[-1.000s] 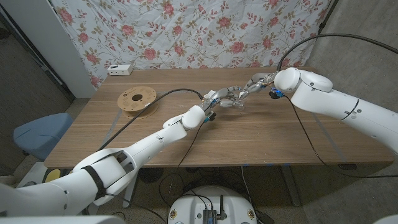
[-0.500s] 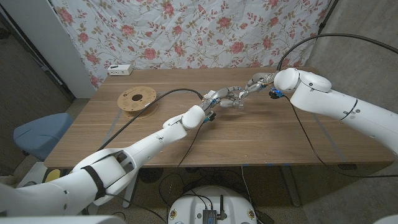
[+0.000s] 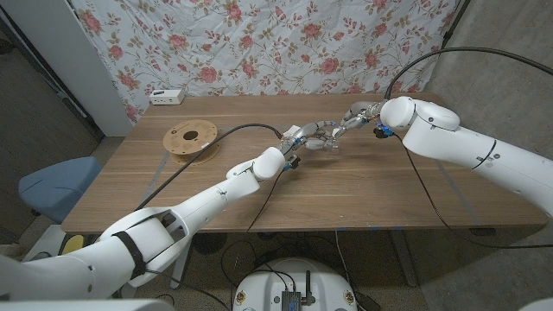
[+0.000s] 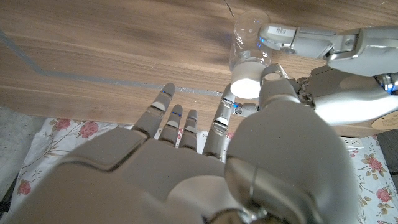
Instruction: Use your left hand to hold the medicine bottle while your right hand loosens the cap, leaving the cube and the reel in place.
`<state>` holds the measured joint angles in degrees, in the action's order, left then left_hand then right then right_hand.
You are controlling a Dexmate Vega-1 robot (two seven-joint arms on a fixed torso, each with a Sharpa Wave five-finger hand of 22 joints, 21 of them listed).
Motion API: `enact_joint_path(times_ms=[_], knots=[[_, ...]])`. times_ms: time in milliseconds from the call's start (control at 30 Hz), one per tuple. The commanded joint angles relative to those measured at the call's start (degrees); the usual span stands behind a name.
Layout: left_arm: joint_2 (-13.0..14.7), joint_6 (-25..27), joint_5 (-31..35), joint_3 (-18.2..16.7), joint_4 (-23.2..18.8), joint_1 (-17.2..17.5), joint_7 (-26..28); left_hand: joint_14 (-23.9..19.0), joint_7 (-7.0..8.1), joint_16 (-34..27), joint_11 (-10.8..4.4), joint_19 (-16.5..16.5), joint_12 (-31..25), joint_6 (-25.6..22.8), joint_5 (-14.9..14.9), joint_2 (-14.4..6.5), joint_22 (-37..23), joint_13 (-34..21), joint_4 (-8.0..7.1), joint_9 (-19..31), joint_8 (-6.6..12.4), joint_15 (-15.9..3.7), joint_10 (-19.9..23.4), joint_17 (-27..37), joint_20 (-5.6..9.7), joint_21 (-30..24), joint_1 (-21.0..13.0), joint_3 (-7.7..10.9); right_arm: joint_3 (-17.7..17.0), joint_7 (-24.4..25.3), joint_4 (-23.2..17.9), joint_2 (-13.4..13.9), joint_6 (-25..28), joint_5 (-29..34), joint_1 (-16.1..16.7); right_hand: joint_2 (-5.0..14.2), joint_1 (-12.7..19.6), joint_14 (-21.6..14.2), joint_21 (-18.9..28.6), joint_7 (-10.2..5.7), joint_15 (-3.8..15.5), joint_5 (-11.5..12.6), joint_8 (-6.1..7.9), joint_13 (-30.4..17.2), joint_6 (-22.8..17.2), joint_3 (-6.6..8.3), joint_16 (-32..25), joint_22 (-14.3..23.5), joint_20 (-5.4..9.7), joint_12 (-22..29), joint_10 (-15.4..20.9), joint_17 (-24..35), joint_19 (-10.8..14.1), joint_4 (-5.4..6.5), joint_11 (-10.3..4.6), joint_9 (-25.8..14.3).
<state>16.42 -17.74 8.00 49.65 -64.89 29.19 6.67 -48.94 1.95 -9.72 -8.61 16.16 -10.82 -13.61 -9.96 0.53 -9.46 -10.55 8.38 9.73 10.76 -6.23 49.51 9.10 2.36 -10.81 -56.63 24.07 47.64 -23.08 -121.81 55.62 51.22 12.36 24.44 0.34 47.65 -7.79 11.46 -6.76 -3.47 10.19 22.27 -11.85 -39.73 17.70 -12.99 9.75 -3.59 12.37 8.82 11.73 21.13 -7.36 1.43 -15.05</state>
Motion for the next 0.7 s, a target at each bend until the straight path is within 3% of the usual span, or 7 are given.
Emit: enact_joint_path(times_ms=[33,700], knots=[[0.5,0.5,0.2,-0.1,-1.3,0.7,0.1,-0.5,0.40,-0.1,-0.44,0.3,-0.3,-0.2,-0.3,-0.2,-0.1,-0.2,-0.08,0.3,-0.09,-5.61,0.6,0.1,6.48,0.1,0.4,0.57,-0.1,1.2,-1.2,0.3,0.6,0.5,0.9,0.20,0.8,-0.7,0.4,-0.24,0.19,0.4,0.70,-0.1,-1.1,0.19,-0.6,0.2,0.04,0.4,0.8,0.2,0.8,-0.63,-0.80,-0.3],[0.9,0.1,0.3,-0.3,-1.8,1.1,0.0,-0.6,0.53,-0.1,-0.55,0.3,-0.3,-0.3,-0.3,-0.2,-0.1,-0.2,-0.10,0.3,-0.08,-5.59,0.7,0.1,6.52,0.1,0.6,0.76,-2.4,3.1,-2.8,1.0,-0.3,-1.6,3.0,2.06,4.5,-1.4,0.2,-1.84,1.55,0.6,1.94,-0.1,-3.2,1.98,-0.7,0.2,0.66,0.1,1.5,0.3,1.2,-2.17,-3.17,-0.2]])
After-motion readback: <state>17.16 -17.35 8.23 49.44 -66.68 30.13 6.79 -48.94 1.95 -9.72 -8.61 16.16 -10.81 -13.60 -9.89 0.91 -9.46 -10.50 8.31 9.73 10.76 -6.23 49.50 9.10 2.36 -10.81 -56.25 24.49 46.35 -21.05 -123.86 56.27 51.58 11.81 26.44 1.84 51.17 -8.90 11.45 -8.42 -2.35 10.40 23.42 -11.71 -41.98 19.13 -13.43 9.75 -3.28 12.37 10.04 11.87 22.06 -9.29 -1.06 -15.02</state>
